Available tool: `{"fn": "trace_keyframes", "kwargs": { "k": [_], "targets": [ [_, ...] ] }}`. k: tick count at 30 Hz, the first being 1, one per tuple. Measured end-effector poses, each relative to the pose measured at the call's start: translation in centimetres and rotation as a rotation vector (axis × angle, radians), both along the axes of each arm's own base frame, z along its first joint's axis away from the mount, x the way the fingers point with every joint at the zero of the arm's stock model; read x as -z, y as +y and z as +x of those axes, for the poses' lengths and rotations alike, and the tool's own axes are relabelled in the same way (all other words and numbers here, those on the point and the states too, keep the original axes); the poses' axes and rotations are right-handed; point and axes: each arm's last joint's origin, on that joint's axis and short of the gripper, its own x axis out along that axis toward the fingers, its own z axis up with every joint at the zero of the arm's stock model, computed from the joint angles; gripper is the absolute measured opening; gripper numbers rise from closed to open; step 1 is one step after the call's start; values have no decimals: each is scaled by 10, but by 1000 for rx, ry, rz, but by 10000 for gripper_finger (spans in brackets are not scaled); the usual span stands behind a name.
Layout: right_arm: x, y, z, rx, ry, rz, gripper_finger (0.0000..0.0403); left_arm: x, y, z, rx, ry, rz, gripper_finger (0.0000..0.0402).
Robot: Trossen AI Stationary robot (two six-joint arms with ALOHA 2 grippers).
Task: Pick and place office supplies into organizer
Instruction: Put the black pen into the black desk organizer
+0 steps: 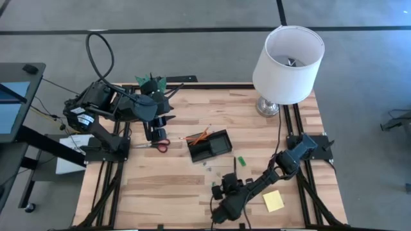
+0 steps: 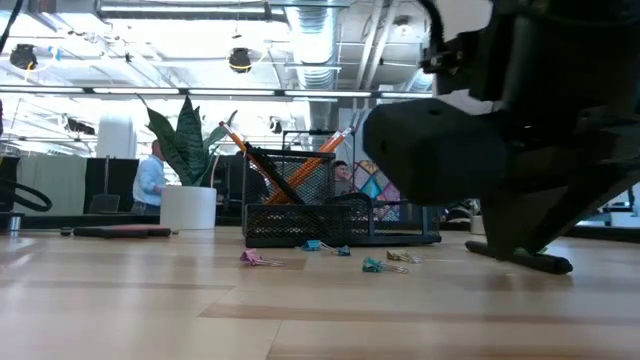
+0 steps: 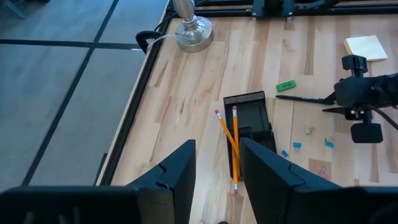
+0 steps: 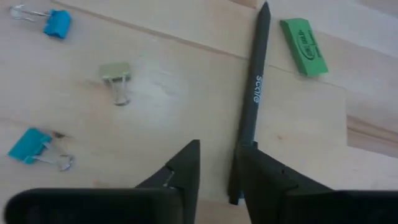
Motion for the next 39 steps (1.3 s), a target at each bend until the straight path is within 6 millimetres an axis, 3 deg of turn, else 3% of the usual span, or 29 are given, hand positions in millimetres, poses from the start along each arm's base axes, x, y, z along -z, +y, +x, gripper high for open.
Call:
{"fn": "trace_keyframes", "kwargs": {
  "k": [8,15,30,39],
  "targets": [
    [-2,-4,-2,5,25,-29,142,0,0,0,0,0,0,122],
    [-3,-3,-5,-8,32,-67,116,0,0,0,0,0,0,122],
    [38,-9,-30,81,-102,-157,98,0,0,0,0,0,0,122],
    [41,-11,-29,94,-109,-149,83,0,0,0,0,0,0,122]
  ]
}}
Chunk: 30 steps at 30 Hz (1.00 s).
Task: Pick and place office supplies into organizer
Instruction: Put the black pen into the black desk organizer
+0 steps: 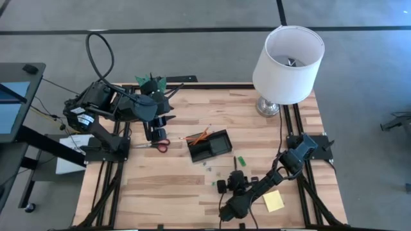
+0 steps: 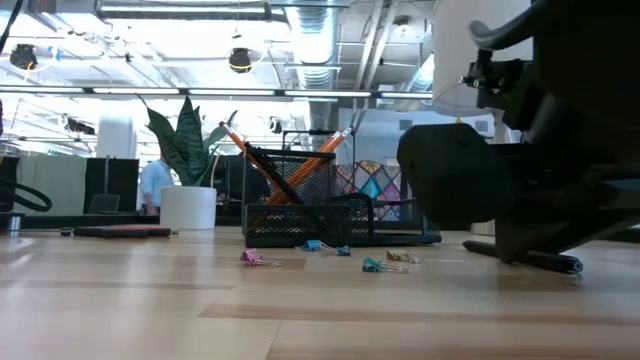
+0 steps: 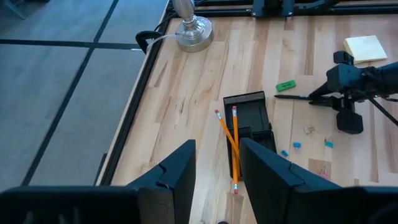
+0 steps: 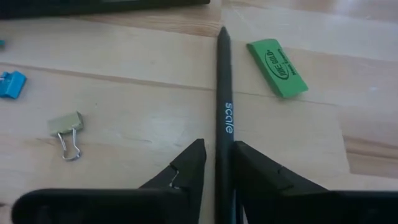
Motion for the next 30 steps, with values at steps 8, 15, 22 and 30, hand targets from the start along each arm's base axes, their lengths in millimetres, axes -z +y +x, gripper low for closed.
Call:
{"fn": "trace_keyframes", "kwargs": {
  "k": [8,15,22,30],
  "targets": [
    [0,-3,2,-24,12,-19,21,0,0,0,0,0,0,122],
    [-10,5,7,-46,31,-13,28,0,0,0,0,0,0,122],
    [-34,24,8,-124,24,-25,22,1,0,2,-10,-1,-9,122],
    [-63,37,20,-295,-85,-102,21,7,-2,7,-6,27,-18,122]
  ]
}}
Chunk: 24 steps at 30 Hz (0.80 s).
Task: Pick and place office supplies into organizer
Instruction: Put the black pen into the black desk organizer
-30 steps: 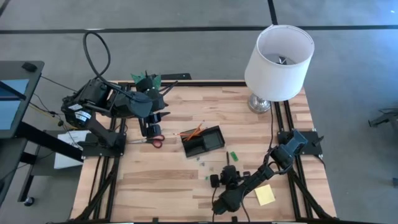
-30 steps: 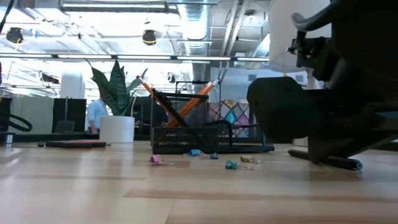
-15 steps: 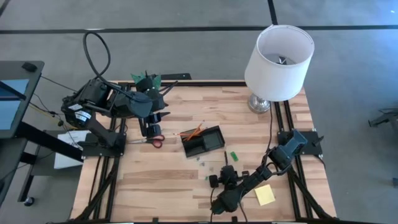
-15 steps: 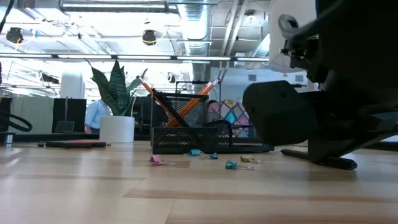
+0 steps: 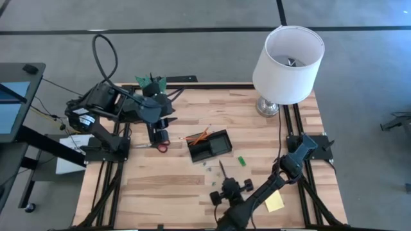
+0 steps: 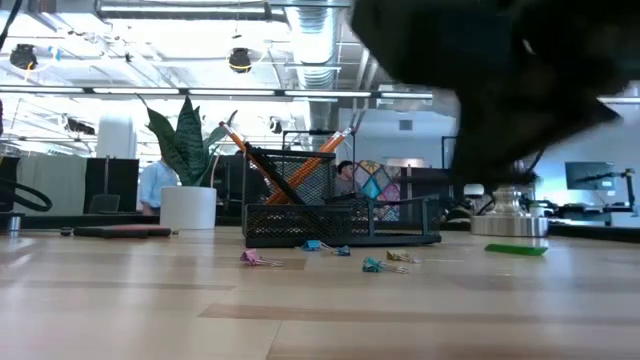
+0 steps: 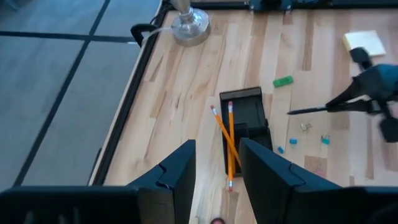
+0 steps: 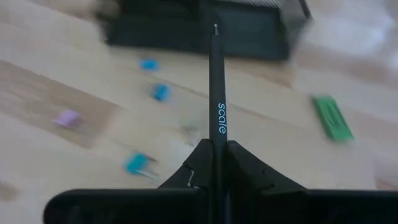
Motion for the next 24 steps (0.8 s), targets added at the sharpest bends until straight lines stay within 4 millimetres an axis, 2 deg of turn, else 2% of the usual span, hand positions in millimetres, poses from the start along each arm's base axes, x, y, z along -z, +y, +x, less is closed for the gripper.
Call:
{"fn": "trace_keyframes", "kwargs": {
  "k": [7,14,19,24],
  "targets": [
    [-39,4,20,-174,-42,-65,30,4,-1,3,-7,18,-1,122],
    [-74,-9,42,-296,22,-87,20,4,0,2,-8,17,-1,122],
    [-95,-31,48,-323,87,-71,30,4,-1,2,-6,18,-5,122],
    [-124,-60,52,-369,156,-32,20,5,-2,3,21,25,-46,122]
  ]
}}
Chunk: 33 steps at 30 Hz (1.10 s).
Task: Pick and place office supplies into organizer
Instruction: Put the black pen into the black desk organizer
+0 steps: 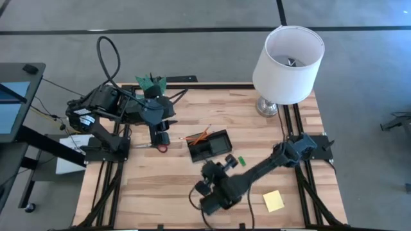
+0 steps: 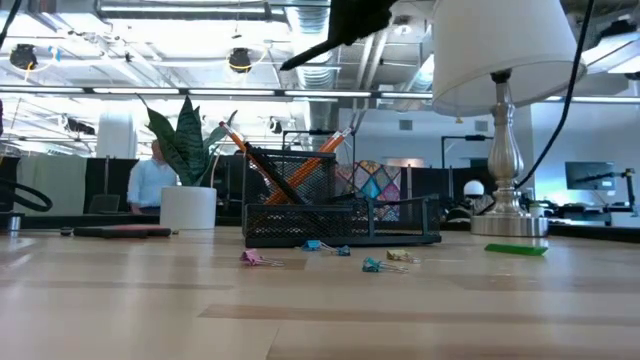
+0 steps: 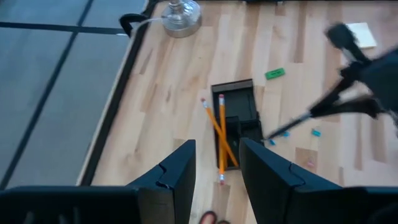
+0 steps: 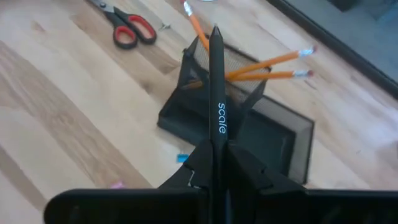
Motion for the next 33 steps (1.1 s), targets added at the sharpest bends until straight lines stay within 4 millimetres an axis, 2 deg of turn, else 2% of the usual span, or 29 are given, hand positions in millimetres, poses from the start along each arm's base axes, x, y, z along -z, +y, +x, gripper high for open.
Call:
{"fn": "trace_keyframes", "kwargs": {
  "k": [6,11,16,20,26,33],
  "targets": [
    [-40,-35,-3,-52,65,101,22,0,-1,0,17,4,-23,122],
    [-54,-62,0,-84,130,184,21,0,-1,0,17,5,-21,122],
    [-53,-84,8,-99,195,257,21,0,-1,0,17,5,-19,122],
    [-43,-99,17,-112,259,300,25,0,-1,0,18,5,-20,122],
    [-44,-125,23,-109,285,350,20,0,-1,0,19,5,-20,122],
    [-43,-149,27,-167,341,539,28,0,-1,0,29,8,-11,122]
  ]
}}
